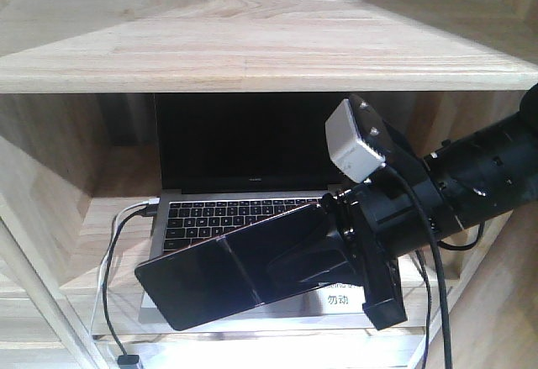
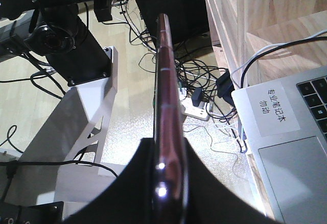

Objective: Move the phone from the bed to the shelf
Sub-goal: 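Drive up to the shelf above the grey laptop, phone in right gripper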

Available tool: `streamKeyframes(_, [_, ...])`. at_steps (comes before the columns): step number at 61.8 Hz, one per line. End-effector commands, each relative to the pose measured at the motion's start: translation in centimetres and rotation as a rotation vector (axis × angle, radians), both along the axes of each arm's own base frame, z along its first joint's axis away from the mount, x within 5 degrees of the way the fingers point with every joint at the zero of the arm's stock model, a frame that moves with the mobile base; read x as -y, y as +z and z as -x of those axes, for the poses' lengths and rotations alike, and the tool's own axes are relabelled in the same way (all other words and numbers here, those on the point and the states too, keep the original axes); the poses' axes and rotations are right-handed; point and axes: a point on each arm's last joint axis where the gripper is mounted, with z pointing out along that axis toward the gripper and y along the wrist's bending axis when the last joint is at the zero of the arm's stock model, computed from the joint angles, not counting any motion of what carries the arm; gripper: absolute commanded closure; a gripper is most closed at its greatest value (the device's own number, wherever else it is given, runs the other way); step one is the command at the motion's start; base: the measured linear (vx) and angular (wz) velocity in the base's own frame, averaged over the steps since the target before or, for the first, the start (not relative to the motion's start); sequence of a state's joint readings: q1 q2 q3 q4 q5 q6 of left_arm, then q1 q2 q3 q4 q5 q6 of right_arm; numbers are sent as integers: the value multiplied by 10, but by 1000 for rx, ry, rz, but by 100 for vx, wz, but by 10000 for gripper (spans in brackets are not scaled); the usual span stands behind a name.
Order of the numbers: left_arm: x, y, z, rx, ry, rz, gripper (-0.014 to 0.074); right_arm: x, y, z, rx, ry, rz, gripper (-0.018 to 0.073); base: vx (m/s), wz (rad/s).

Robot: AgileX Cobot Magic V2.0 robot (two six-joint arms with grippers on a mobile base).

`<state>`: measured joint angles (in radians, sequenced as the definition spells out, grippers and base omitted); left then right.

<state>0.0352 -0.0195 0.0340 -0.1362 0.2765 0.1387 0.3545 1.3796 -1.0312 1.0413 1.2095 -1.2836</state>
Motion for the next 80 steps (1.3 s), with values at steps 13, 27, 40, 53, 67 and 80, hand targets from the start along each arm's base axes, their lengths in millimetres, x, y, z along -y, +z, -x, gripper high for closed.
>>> streamKeyframes(13, [-1,6,-1,76,9,12,596,-1,22,11,-6,54,-103,561,0,0])
streamKeyframes(27, [-1,6,-1,76,9,12,596,-2,23,11,-10,51,-117,561,0,0])
streamKeyframes(40, [-1,6,-1,76,9,12,596,-2,23,10,-3,40,-118,561,0,0])
streamKeyframes(53, [-1,6,-1,76,9,12,596,-3,25,9,-2,29,-134,561,0,0])
streamKeyframes(67, [-1,6,-1,76,9,12,596,-2,29,11,0,31,-148,561,0,0])
streamKeyframes(80, [-1,6,-1,76,9,12,596,3,48,26,72,15,-193,561,0,0])
